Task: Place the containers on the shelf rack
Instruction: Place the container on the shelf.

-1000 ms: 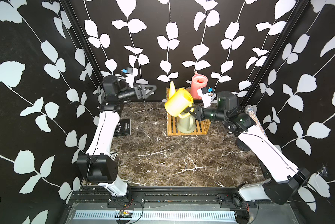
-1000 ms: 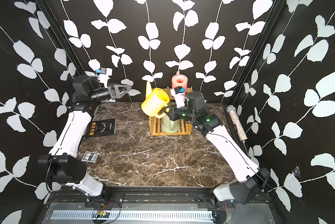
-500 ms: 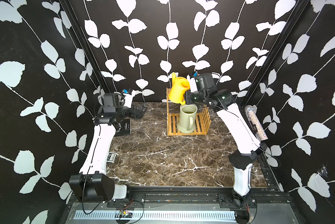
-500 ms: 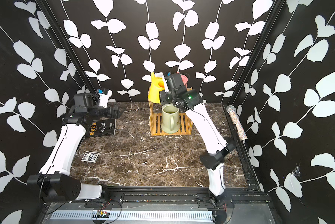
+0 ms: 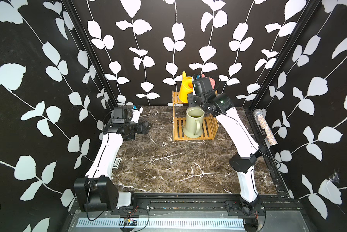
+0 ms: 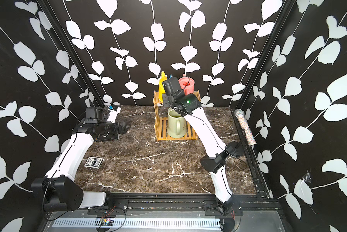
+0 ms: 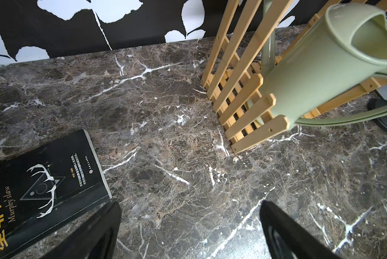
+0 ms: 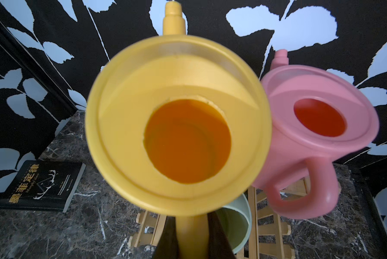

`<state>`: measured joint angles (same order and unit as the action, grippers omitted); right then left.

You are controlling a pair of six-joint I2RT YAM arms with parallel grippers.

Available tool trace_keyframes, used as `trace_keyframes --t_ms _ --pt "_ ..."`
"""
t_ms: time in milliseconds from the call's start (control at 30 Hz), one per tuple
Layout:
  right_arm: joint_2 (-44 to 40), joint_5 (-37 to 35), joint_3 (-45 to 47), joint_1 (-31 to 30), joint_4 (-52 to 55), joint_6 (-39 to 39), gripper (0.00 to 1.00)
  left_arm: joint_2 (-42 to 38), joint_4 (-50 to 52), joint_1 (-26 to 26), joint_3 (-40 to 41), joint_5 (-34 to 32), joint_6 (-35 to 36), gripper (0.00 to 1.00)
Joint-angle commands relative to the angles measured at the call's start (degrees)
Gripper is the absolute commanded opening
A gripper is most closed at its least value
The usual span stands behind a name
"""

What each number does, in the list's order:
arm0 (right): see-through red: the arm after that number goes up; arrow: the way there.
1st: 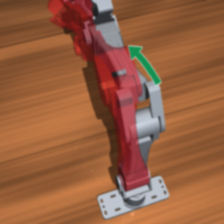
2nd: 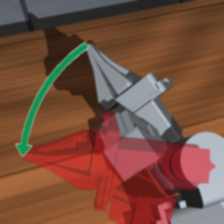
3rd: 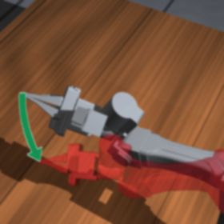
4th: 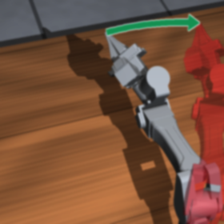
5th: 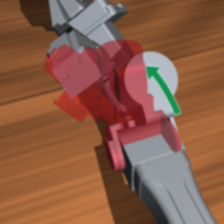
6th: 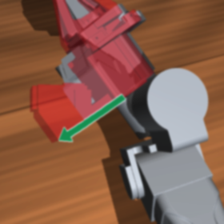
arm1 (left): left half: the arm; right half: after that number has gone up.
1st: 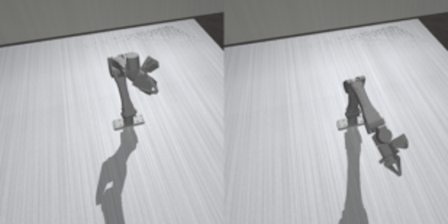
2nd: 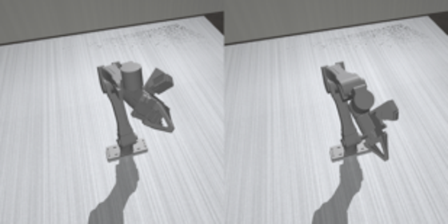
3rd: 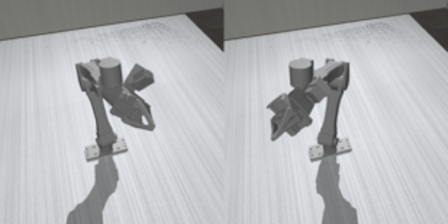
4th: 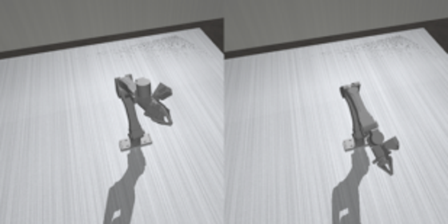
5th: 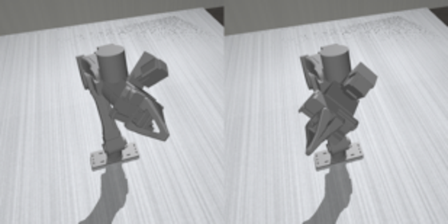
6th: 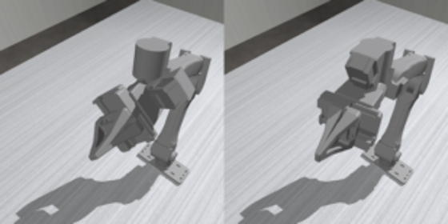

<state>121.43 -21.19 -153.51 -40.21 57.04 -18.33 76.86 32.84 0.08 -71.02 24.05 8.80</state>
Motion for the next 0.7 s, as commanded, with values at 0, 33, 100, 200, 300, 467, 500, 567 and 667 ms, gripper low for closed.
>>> trace_keyframes --t_ms 0,33,100,200,300,467,500,567,667 --pt "2.35 -3.77 -1.78 -0.37 -5.88 1.03 0.00 -2.17 -1.72 0.10 1.44 0.98 -0.34 0.99" --pt "2.99 -3.83 -2.34 -0.37 -6.05 1.14 0.00 -2.23 -1.77 0.10 1.62 0.97 -0.36 0.98" --pt "4.16 -4.41 -3.35 -0.35 -6.47 1.57 0.01 -2.23 -1.94 0.10 1.83 0.99 -0.49 0.99" --pt "4.55 -5.43 -2.40 -0.46 -8.02 2.14 0.01 -2.20 -2.62 0.05 2.38 1.46 -0.98 0.98" --pt "4.97 -5.85 -1.82 -0.36 -9.30 2.54 0.04 -2.12 -3.22 0.10 2.96 1.99 -1.47 0.99" --pt "5.67 -6.01 -1.55 -0.44 -10.01 2.47 0.11 -2.11 -3.64 0.10 3.47 1.96 -1.58 0.98" --pt "5.71 -6.00 -1.28 -0.36 -10.20 2.40 0.13 -2.07 -3.66 0.10 3.52 1.96 -1.59 0.99" --pt "5.59 -5.80 -0.65 -0.35 -10.81 2.20 0.18 -2.04 -3.78 0.10 3.61 1.96 -1.66 0.99" --pt "5.81 -5.37 -0.33 -0.35 -11.55 1.86 0.22 -2.06 -3.88 0.10 3.70 1.96 -1.68 0.99"
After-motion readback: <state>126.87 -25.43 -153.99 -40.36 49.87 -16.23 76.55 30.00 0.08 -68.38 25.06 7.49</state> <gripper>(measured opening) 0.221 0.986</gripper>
